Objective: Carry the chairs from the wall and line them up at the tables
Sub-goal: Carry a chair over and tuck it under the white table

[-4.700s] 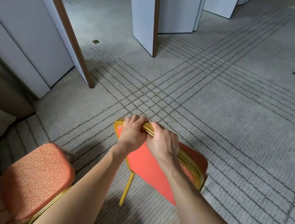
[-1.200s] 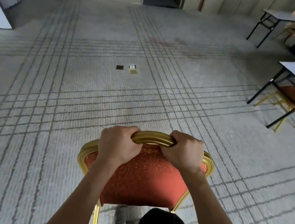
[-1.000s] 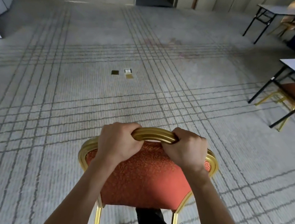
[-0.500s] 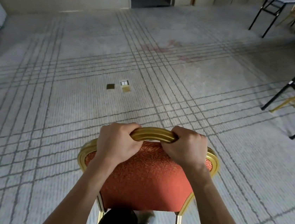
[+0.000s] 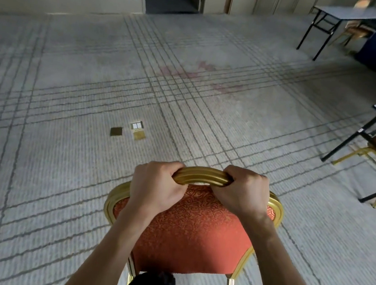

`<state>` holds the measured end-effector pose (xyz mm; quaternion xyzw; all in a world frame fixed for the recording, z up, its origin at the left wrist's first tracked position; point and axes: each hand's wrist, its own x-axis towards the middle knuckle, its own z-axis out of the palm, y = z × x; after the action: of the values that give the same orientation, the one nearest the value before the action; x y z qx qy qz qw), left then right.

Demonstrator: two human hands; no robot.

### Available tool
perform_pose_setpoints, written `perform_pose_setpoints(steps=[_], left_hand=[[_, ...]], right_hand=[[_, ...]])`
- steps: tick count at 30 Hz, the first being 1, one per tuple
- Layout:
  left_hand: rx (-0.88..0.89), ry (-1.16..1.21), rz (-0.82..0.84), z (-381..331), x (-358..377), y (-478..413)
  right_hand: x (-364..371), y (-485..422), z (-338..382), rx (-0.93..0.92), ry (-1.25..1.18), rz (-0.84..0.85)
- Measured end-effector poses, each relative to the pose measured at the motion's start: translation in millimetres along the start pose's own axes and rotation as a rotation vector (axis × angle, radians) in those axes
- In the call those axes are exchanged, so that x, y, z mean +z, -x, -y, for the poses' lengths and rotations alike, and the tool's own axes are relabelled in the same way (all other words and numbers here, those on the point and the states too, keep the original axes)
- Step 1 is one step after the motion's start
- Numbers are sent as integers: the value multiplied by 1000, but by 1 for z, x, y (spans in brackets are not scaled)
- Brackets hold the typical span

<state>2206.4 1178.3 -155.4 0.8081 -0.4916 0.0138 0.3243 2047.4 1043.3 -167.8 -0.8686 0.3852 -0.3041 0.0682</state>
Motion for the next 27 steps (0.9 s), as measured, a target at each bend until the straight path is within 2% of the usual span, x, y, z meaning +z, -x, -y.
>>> perform_pose_setpoints(steps=[10, 19, 27], left_hand=[[142, -7, 31, 27, 46, -208], [157, -77, 49, 36, 137, -395], [124, -118, 38, 18, 209, -558]], right_hand=[[54, -173, -40, 76, 62, -44], [142, -333, -131, 117, 60, -71], [186, -490, -220, 109, 11, -61]])
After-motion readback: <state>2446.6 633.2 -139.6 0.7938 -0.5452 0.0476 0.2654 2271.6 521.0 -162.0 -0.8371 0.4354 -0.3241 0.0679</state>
